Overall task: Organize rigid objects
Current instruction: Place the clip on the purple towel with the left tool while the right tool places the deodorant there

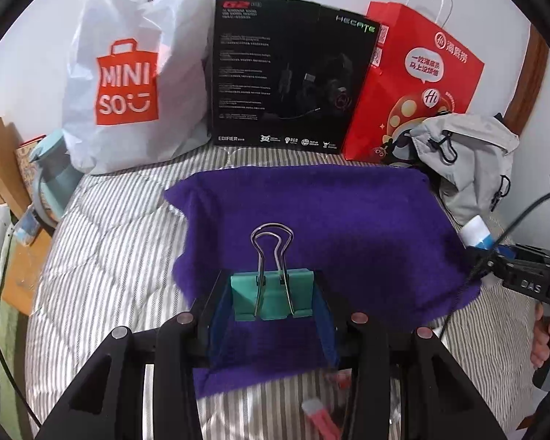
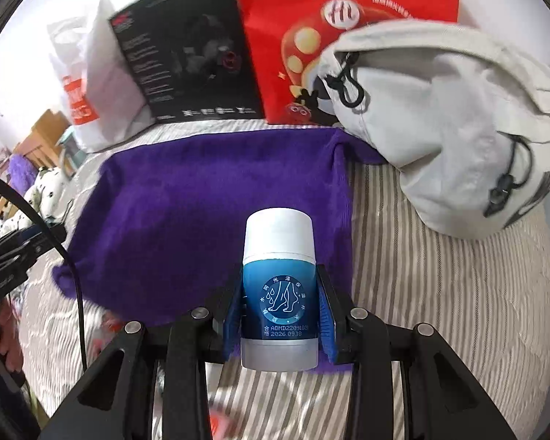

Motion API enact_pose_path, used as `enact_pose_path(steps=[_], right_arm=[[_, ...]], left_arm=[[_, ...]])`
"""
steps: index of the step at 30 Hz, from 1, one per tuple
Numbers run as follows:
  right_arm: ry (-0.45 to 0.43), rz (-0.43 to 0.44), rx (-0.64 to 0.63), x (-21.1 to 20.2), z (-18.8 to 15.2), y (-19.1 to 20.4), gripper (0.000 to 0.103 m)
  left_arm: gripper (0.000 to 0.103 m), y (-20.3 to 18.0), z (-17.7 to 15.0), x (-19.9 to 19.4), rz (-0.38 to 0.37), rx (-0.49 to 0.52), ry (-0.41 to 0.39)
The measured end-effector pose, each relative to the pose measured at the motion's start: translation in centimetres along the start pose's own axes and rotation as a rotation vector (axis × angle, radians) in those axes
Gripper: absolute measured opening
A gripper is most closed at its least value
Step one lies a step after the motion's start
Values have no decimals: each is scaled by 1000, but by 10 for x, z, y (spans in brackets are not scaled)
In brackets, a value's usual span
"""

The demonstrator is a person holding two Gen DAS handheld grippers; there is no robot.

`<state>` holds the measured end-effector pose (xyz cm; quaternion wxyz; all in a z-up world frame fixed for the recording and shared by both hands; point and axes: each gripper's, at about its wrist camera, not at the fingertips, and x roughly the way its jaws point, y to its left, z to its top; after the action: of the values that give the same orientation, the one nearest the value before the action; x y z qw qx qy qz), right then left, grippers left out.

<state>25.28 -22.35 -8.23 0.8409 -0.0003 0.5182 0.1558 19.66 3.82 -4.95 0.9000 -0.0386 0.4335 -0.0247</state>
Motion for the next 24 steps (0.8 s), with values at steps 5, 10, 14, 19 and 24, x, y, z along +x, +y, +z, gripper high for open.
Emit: enact_pose_path(steps=[5, 10, 14, 19, 24], right_arm=[[23, 4, 7, 34, 21, 0, 36], [68, -52, -19, 68, 33, 3, 36], [83, -81, -45, 77, 32, 8, 41], [95, -63, -55, 72, 26, 11, 55], [45, -80, -70, 27, 13, 15, 55]], left_arm=[[40, 5, 3, 17, -5, -22, 18], [40, 12, 7, 27, 2, -36, 31], [40, 17, 10, 36, 2, -45, 38], [40, 19, 13, 57, 19, -47, 57], [40, 19, 17, 73, 25, -49, 69]])
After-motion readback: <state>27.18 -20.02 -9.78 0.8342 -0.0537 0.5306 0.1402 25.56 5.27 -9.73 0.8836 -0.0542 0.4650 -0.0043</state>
